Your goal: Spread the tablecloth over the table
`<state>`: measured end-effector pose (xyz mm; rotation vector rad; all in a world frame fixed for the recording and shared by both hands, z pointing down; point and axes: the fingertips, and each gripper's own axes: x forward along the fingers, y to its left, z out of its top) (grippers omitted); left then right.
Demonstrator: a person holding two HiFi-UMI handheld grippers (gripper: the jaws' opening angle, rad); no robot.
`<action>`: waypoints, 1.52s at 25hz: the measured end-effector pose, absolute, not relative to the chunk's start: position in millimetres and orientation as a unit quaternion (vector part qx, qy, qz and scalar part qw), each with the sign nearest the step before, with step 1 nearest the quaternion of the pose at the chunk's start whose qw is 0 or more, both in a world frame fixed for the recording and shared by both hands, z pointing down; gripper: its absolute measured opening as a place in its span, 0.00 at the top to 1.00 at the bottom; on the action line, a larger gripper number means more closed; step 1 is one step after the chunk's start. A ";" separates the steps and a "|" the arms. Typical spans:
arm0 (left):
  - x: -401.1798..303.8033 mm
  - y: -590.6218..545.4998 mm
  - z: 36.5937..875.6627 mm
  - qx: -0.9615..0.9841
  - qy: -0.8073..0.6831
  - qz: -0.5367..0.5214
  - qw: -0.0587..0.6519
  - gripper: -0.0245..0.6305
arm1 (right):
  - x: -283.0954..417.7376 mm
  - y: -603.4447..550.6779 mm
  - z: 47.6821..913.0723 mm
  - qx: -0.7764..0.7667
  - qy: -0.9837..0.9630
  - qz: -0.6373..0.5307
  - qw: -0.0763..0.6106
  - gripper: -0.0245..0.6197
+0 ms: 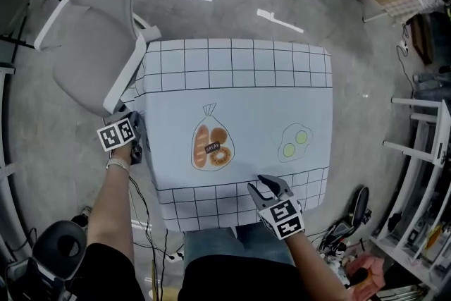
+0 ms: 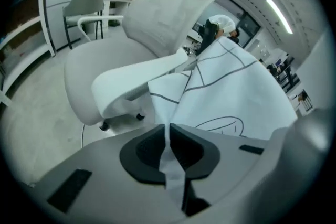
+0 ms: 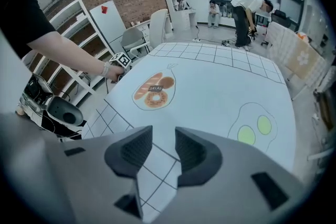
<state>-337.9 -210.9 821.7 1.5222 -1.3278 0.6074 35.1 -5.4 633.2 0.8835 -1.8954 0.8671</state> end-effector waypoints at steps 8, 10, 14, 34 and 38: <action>-346.9 -213.4 856.0 0.589 -0.562 0.240 0.529 0.94 | -6.6 -42.2 626.3 0.344 -0.772 0.332 0.420 0.76; -343.9 -213.6 861.5 0.588 -0.555 0.228 0.543 0.94 | -13.1 -52.0 623.8 0.343 -0.775 0.326 0.419 0.76; -321.5 -213.6 876.5 0.600 -0.531 0.250 0.544 0.94 | -23.1 -65.6 621.8 0.339 -0.779 0.319 0.420 0.76; -347.5 -248.7 795.9 0.691 -0.585 0.154 0.396 0.68 | -53.9 -70.0 628.7 0.316 -0.786 0.309 0.432 0.73; -332.4 -263.1 811.0 0.687 -0.570 0.226 0.389 0.68 | -52.1 -62.7 628.8 0.316 -0.785 0.310 0.433 0.73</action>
